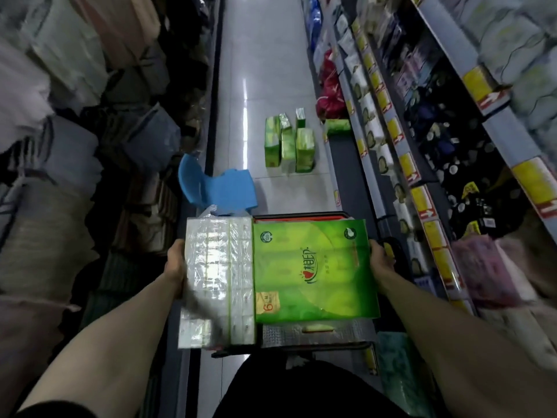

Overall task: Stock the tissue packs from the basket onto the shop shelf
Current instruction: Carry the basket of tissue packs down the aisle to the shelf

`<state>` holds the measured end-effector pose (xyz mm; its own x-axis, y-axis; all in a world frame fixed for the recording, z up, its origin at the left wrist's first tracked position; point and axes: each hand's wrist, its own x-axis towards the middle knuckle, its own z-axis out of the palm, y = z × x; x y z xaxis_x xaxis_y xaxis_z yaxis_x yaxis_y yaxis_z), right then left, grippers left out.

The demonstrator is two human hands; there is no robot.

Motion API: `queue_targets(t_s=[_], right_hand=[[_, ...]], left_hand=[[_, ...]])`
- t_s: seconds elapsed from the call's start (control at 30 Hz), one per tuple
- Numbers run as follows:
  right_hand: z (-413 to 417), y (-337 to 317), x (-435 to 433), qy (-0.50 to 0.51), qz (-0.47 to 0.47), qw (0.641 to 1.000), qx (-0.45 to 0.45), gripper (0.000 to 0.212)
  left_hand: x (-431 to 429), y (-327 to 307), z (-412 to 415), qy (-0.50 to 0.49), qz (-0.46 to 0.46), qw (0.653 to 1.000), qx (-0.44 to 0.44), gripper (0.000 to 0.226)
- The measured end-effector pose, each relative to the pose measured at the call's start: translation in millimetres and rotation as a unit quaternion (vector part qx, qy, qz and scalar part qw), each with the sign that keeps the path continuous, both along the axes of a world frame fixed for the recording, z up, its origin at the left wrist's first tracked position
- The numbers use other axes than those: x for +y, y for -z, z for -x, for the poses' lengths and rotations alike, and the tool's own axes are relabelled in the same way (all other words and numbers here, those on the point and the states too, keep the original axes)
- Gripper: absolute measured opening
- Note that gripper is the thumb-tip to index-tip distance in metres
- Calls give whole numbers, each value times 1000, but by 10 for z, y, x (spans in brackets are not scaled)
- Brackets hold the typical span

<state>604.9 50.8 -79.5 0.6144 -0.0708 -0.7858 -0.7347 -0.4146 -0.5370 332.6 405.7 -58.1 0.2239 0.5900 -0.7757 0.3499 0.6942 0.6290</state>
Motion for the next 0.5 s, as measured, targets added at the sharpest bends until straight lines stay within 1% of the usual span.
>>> queue_targets(t_s=[0.07, 0.13, 0.27, 0.4, 0.5], right_hand=[[-160, -48, 116, 6, 19, 1000, -13, 45], [-351, -109, 265, 21, 20, 999, -46, 46], [-716, -153, 483, 9, 29, 998, -57, 43], [-1132, -140, 722, 27, 25, 998, -58, 59], [-1514, -82, 905, 54, 15, 997, -56, 58]], left_hand=[[117, -109, -327, 25, -13, 999, -15, 50], [301, -148, -610, 44, -18, 998, -40, 49], [709, -107, -1080, 59, -31, 996, -60, 43], [1011, -76, -1589, 61, -57, 995, -60, 37], [1243, 10, -2006, 77, -80, 992, -56, 37]])
